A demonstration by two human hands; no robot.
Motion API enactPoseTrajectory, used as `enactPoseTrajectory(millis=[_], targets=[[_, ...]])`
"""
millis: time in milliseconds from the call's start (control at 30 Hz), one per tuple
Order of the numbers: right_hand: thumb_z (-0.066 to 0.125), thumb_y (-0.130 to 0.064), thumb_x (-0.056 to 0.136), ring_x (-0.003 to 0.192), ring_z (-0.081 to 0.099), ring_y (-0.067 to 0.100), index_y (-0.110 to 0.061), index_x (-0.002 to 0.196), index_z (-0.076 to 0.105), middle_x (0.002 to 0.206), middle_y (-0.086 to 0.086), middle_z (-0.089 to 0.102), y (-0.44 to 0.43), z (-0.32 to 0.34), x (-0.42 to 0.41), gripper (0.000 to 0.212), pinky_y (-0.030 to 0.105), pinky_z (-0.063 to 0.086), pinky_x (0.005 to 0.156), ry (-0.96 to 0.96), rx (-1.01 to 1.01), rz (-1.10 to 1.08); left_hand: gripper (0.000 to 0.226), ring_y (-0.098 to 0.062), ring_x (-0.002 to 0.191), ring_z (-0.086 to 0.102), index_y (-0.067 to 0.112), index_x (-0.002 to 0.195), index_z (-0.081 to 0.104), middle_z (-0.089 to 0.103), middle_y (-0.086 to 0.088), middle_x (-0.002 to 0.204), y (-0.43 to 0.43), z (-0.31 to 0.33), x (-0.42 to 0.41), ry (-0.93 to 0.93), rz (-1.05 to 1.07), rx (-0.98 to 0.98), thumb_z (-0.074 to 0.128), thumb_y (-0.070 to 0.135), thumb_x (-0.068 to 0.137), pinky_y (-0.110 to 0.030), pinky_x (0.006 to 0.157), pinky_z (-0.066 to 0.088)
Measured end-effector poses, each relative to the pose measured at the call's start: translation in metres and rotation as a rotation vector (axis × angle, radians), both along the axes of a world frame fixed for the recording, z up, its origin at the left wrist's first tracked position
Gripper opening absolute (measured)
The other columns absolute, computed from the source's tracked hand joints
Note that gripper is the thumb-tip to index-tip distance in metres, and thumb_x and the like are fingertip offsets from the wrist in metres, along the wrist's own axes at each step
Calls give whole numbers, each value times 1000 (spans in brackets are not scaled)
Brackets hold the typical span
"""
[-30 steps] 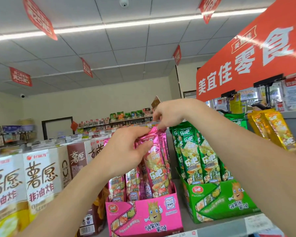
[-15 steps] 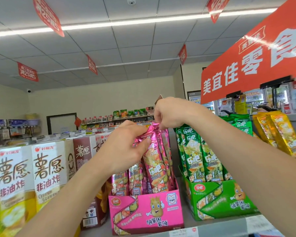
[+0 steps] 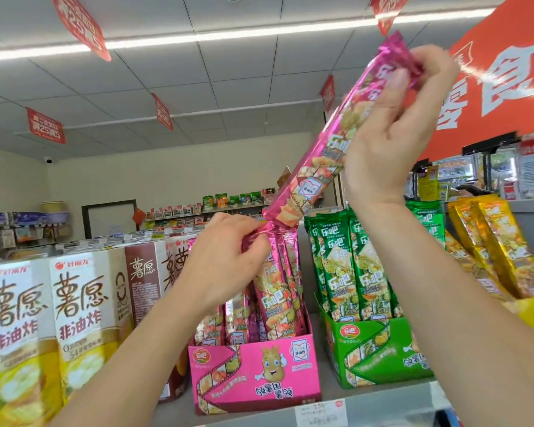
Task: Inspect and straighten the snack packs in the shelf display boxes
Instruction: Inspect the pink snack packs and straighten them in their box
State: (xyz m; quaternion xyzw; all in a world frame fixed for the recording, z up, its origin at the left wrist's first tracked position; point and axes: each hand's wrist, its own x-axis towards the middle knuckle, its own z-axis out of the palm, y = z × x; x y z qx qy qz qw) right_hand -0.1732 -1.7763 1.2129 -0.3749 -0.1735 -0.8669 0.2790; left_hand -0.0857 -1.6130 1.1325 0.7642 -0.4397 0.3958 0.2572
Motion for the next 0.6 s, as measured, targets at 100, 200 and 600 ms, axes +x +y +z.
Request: enactPoseTrajectory(millis=[100,200,600], targets=[[36,5,101,66,46,-3,14,115,42,89,-9,52,-4,-7,-17,17,16,40,63,-41,25,221,34,-7,73,51,18,89,68,61,5,66,-4,5,-5,69,-17,-7,39,36,83,-20,63,38],[44,-7,103,78,61,0,9,121,49,97,-5,67,-11,-15,-38,25,21,51,73,67,84,519,37,2,64,51,25,116,67,56,18,64,-8,5,-9,60,20,-26,45,31,87,-9,57,29],[63,-29,90,46,43,-3,-15,101,58,52,-16,56,-15,-103,-73,19,8,36,45,839,-79,737,27,11,86,59,36,104,71,69,28,90,-16,-15,-82,99,-188,-311,47,39,92,-9,75,44]])
